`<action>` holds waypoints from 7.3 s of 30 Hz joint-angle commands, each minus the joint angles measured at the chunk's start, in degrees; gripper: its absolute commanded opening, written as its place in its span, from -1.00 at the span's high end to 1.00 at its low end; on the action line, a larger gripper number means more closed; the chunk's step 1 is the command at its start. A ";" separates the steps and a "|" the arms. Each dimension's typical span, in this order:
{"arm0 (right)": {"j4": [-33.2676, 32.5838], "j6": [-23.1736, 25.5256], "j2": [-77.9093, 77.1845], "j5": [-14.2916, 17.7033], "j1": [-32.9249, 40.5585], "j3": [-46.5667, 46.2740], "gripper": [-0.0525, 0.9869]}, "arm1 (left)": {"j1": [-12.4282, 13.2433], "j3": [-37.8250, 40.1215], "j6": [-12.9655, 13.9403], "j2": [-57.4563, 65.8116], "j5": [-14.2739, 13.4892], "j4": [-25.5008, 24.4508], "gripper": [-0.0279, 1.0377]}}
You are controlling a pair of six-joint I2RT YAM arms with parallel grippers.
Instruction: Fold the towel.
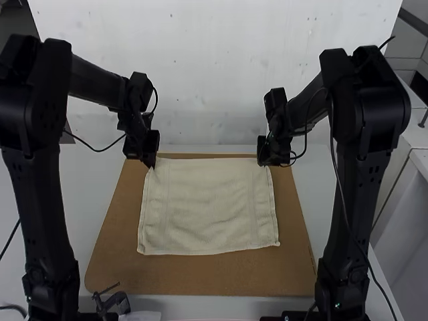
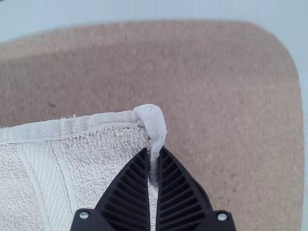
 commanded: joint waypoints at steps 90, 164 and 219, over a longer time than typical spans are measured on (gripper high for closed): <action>-9.96 -3.14 -14.30 -10.31 -7.15 -13.78 -0.87 | 1.08 -21.23 -2.20 -29.70 -6.47 8.09 -0.95; -25.78 6.53 -4.63 1.03 19.22 6.87 0.86 | 4.60 -29.14 -1.32 -37.52 -6.12 11.87 -0.94; -23.76 9.08 2.05 1.56 29.59 9.33 0.87 | 3.80 -31.43 -1.05 -38.58 -6.21 14.69 -0.94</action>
